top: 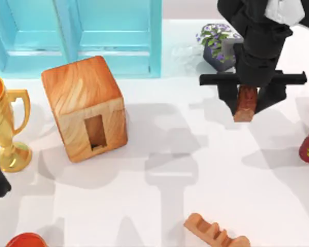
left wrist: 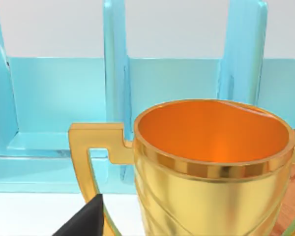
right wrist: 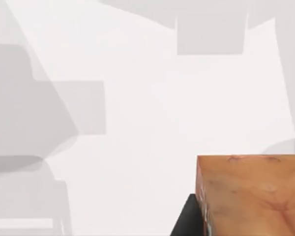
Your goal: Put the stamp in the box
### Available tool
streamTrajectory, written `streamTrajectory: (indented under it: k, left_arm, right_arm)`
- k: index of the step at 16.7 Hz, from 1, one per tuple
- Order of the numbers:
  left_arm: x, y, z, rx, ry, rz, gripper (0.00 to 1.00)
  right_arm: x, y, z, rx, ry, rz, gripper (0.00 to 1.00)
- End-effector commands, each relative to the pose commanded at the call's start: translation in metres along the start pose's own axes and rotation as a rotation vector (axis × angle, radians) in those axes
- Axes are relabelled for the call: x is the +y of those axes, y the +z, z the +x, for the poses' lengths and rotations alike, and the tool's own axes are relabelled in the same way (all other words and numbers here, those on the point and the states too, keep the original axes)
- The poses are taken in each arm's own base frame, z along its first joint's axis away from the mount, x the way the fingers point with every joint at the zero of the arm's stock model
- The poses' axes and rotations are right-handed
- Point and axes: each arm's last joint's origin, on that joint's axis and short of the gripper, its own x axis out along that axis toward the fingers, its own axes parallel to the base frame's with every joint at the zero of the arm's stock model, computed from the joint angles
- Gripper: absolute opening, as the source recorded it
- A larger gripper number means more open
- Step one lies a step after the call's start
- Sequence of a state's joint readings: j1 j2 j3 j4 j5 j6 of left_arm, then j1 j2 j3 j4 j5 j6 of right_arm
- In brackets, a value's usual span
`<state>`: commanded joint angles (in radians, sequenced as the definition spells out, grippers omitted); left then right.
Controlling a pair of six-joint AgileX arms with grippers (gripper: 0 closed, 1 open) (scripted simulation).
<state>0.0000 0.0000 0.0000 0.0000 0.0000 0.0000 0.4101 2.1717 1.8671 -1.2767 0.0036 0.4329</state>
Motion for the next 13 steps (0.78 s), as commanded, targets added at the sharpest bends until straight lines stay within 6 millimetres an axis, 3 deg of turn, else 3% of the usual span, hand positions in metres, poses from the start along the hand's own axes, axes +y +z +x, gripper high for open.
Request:
streamTrajectory:
  k: [2,8,11,13]
  left_arm:
    - [0.0,0.0,0.0,0.0,0.0,0.0,1.0]
    - [0.0,0.0,0.0,0.0,0.0,0.0,1.0]
    - [0.0,0.0,0.0,0.0,0.0,0.0,1.0]
    - [0.0,0.0,0.0,0.0,0.0,0.0,1.0]
  right_arm:
    - [-0.001,-0.002,-0.017,-0.009,0.004,0.0,0.0]
    - [-0.004,-0.001,-0.024,-0.023,0.006,0.0,0.0]
    - [-0.037,0.002,-0.06,-0.115,0.014,0.004,0.0]
    - [-0.076,-0.003,-0.096,-0.207,0.013,0.01,0.0]
